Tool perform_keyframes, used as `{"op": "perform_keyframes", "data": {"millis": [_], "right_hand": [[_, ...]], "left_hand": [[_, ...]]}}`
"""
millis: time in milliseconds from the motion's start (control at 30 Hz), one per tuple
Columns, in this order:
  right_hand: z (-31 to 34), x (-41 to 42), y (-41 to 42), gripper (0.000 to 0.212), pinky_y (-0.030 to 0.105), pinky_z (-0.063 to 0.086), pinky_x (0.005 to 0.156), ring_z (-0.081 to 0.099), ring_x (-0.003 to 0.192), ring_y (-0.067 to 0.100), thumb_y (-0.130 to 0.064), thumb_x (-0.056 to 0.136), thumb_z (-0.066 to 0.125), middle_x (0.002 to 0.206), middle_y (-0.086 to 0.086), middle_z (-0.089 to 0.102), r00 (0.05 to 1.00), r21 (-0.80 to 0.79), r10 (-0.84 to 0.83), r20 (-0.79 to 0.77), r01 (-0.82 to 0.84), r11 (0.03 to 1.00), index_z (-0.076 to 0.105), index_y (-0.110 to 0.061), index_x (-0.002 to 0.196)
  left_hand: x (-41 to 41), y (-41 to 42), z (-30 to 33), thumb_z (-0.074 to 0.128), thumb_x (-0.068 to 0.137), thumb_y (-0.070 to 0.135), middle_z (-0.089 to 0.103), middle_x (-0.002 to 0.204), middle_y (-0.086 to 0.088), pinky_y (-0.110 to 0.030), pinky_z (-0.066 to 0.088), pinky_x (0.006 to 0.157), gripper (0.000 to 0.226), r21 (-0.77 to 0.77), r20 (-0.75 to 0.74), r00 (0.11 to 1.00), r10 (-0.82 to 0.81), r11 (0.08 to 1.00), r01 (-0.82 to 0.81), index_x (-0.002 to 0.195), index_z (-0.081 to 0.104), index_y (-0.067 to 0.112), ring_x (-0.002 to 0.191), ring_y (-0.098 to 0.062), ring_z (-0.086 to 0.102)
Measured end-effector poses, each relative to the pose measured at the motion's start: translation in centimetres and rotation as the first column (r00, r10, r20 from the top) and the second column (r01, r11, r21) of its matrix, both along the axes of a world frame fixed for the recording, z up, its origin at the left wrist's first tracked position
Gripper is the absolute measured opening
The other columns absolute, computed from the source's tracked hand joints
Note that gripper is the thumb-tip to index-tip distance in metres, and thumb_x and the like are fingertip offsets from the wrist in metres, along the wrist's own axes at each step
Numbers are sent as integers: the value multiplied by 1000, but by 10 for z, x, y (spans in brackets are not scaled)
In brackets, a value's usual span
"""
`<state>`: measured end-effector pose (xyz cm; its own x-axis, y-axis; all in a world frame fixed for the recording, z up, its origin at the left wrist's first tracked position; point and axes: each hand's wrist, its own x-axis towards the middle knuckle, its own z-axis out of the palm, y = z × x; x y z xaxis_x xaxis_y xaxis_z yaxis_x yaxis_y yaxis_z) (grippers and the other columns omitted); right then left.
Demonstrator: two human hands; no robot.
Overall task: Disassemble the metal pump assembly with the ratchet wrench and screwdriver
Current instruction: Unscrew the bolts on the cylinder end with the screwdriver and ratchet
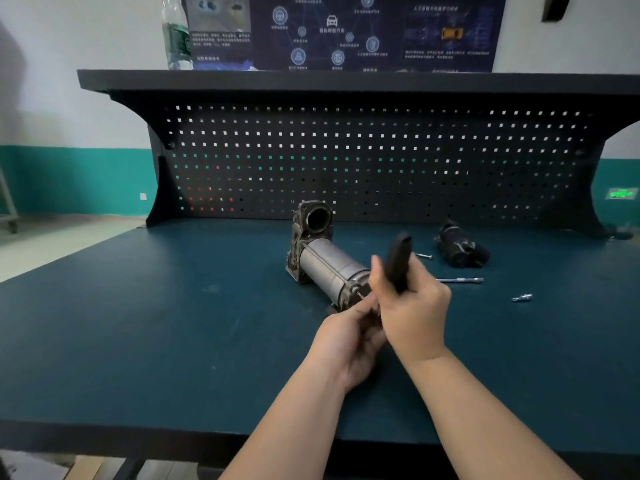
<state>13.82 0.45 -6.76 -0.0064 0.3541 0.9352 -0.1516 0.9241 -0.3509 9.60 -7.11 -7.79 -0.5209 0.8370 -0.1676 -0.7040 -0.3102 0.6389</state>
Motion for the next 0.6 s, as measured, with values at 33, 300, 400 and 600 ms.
{"op": "perform_keyframes", "data": {"millis": [33, 300, 400, 600], "right_hand": [[0, -2, 4, 35, 18, 33, 50, 44, 52, 8, -44, 84, 57, 50, -11, 47, 999, -243, 18, -46, -28, 970, 49, -20, 60], [-1, 3, 7, 32, 24, 35, 58, 42, 55, 9, -39, 85, 58, 53, -5, 48, 998, -403, -12, -54, -11, 915, 53, -16, 64], [-5, 2, -8, 35, 22, 28, 49, 34, 51, 13, -30, 81, 62, 47, 0, 40, 999, 236, -33, 20, 28, 971, 48, -11, 56], [-3, -2, 20, 31, 28, 41, 66, 54, 60, 12, -42, 87, 56, 59, -5, 56, 990, -845, 100, -98, -136, 516, 60, -18, 68]], "left_hand": [[0, 1, 0, 58, 90, 6, 69, 70, -15, -27, 56, 50, 14, -7, -9, 1000, 3, 1000, -3, 88, 63, -6, 57, -20, 68], [3, 4, -2, 59, 90, 8, 70, 81, -18, -30, 58, 56, 13, -16, -46, 998, 46, 999, -47, 89, 64, -4, 67, -23, 70], [2, 2, -1, 55, 90, 2, 61, 70, -11, -26, 49, 54, 15, -60, -91, 995, 37, 997, -42, 77, 64, 2, 59, -18, 60], [3, 2, 2, 58, 91, 7, 70, 82, -21, -33, 59, 57, 17, -8, 0, 999, 37, 999, -37, 92, 62, -9, 71, -28, 70]]}}
